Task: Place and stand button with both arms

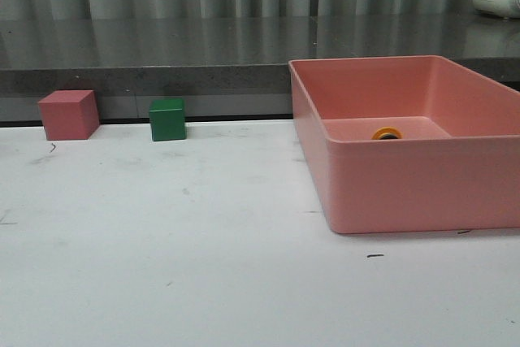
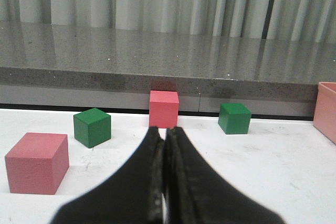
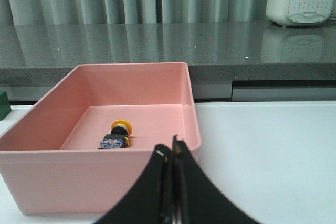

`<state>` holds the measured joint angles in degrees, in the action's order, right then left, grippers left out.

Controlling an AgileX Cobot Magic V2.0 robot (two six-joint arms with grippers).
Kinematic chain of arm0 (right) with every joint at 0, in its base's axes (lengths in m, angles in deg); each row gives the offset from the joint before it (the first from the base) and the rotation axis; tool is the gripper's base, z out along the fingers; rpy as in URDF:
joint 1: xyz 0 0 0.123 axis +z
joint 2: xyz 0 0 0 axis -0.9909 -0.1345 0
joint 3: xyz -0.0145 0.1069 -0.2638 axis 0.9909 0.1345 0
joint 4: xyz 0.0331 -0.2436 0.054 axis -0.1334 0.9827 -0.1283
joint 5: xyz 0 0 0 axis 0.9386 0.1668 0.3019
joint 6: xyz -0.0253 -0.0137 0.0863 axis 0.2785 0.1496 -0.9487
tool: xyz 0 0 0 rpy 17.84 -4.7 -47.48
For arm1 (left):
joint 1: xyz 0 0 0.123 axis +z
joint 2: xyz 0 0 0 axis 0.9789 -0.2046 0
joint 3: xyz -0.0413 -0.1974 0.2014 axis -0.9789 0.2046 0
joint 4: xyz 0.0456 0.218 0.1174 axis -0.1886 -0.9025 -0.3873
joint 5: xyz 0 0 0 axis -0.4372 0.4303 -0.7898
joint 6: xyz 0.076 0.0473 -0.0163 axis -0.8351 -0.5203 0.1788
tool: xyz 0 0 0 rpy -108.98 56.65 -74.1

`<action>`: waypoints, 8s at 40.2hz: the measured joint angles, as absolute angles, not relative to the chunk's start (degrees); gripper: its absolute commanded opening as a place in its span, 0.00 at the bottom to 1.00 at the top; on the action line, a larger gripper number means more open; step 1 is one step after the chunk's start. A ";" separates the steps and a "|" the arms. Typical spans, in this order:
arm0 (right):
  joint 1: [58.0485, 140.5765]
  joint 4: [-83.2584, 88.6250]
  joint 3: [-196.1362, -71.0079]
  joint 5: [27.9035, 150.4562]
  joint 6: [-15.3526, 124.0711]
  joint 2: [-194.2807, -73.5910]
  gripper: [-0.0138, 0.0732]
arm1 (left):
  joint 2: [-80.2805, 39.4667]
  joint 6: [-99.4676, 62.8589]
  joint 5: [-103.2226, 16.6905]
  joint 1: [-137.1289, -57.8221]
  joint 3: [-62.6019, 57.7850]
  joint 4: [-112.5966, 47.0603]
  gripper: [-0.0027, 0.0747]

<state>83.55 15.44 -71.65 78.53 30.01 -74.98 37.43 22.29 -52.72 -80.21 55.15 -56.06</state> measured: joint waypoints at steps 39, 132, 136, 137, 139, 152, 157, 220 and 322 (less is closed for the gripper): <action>83.55 15.44 -71.65 78.41 30.01 -74.98 0.08 | 37.43 22.29 -52.85 -80.21 55.15 -56.06 0.01; 83.55 15.63 -107.38 103.48 30.01 -103.31 0.83 | 12.33 22.29 -27.46 -80.08 18.87 -57.39 0.74; 83.55 15.67 -107.38 103.38 30.01 -103.31 0.83 | 12.33 22.29 -27.46 -80.08 18.87 -57.51 0.74; 83.55 15.77 -107.38 103.38 30.01 -103.31 0.83 | 12.33 22.29 -27.46 -80.08 18.87 -57.51 0.74; 83.55 15.76 -107.38 103.38 30.01 -103.31 0.83 | 12.33 22.29 -27.46 -80.08 18.87 -57.51 0.74; 83.55 15.76 -107.38 103.38 30.01 -103.31 0.83 | 12.33 22.29 -27.46 -80.08 18.87 -57.61 0.74; 83.55 15.76 -107.38 103.38 30.01 -103.31 0.83 | 12.33 22.29 -27.46 -80.08 18.87 -57.61 0.74; 96.15 12.49 -152.82 127.79 28.81 -174.03 0.91 | 12.33 22.29 -27.50 -80.08 18.87 -57.61 0.74; 94.20 18.47 -176.40 140.66 16.00 -200.57 0.51 | 12.33 22.29 -27.60 -80.08 18.87 -57.61 0.74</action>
